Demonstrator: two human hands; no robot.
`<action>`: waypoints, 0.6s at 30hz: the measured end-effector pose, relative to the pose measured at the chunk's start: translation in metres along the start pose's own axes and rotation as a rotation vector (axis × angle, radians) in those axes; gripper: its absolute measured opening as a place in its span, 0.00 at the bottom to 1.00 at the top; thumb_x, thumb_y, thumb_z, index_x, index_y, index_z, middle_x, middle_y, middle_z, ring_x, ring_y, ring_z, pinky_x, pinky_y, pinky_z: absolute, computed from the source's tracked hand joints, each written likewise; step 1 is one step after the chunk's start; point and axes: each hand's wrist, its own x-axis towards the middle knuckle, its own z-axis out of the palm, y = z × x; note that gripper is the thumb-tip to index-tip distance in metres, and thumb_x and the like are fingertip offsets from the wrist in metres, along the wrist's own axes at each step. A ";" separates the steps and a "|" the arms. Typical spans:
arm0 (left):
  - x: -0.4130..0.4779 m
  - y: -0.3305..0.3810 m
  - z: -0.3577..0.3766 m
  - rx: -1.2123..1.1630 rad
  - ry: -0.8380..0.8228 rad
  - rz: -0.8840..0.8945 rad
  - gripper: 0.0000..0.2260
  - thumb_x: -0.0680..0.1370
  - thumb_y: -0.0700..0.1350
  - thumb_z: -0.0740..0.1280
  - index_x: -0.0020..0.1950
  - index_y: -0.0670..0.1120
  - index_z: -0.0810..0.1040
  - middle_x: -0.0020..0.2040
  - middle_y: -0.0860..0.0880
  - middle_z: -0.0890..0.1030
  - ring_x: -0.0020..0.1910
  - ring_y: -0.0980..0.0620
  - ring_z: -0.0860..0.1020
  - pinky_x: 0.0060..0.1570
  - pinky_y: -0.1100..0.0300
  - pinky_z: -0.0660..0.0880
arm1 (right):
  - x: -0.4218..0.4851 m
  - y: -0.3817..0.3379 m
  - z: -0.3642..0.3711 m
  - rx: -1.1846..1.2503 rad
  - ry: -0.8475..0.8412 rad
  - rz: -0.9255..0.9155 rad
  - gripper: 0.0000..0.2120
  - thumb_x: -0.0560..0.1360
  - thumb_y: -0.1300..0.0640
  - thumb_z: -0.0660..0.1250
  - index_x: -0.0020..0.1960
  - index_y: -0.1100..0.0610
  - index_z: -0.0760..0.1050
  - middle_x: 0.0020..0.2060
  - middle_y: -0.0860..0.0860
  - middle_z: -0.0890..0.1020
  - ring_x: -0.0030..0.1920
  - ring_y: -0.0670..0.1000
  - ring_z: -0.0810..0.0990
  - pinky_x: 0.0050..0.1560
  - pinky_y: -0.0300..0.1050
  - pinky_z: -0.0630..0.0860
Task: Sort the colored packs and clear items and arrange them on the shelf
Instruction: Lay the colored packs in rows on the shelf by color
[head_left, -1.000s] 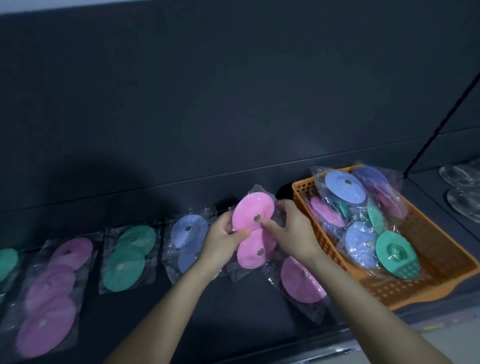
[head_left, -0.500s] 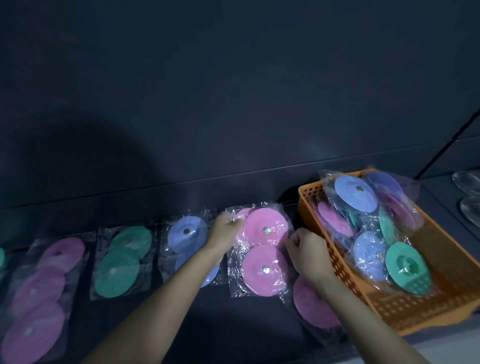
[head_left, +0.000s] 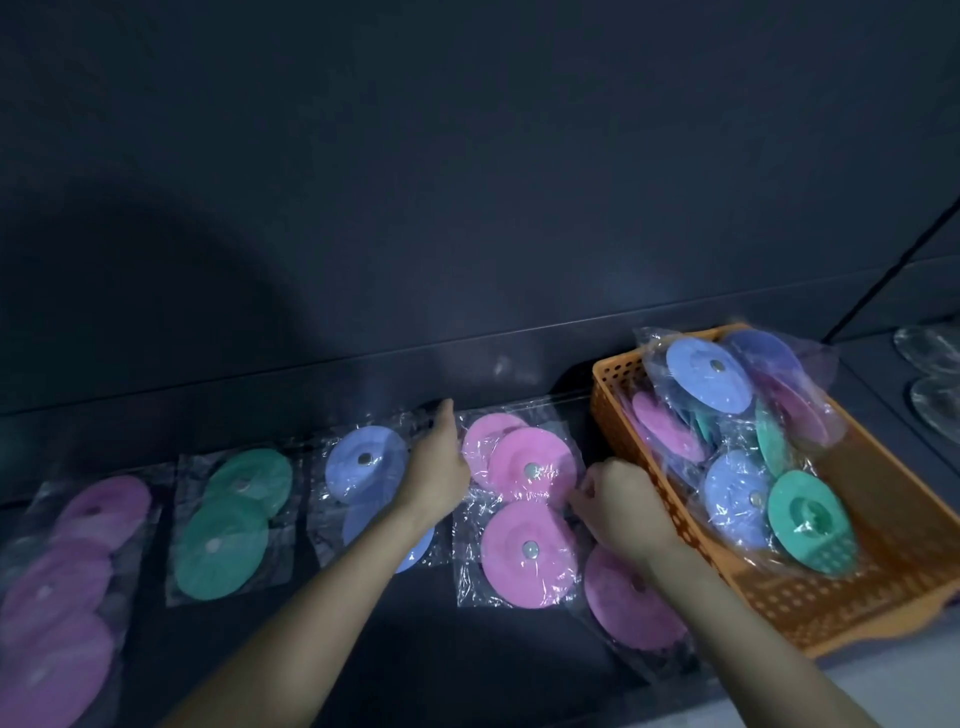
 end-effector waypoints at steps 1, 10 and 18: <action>-0.002 0.000 -0.002 0.116 0.031 0.053 0.31 0.74 0.29 0.57 0.76 0.40 0.52 0.60 0.39 0.76 0.58 0.42 0.75 0.53 0.57 0.71 | -0.001 0.001 0.000 0.004 -0.006 -0.005 0.15 0.74 0.55 0.67 0.29 0.55 0.70 0.32 0.52 0.76 0.32 0.51 0.72 0.34 0.39 0.62; -0.015 -0.019 0.000 0.447 -0.242 0.376 0.23 0.82 0.50 0.52 0.77 0.51 0.53 0.78 0.51 0.52 0.77 0.50 0.47 0.75 0.54 0.51 | -0.011 -0.001 0.004 -0.039 0.035 -0.027 0.16 0.73 0.57 0.68 0.59 0.60 0.73 0.63 0.59 0.73 0.57 0.57 0.77 0.53 0.44 0.72; -0.017 -0.003 0.009 0.548 -0.224 0.232 0.24 0.82 0.52 0.51 0.77 0.50 0.51 0.77 0.47 0.55 0.72 0.42 0.63 0.65 0.48 0.67 | -0.009 -0.019 0.010 0.000 -0.078 -0.253 0.24 0.80 0.49 0.56 0.74 0.53 0.62 0.75 0.55 0.59 0.73 0.52 0.62 0.69 0.42 0.65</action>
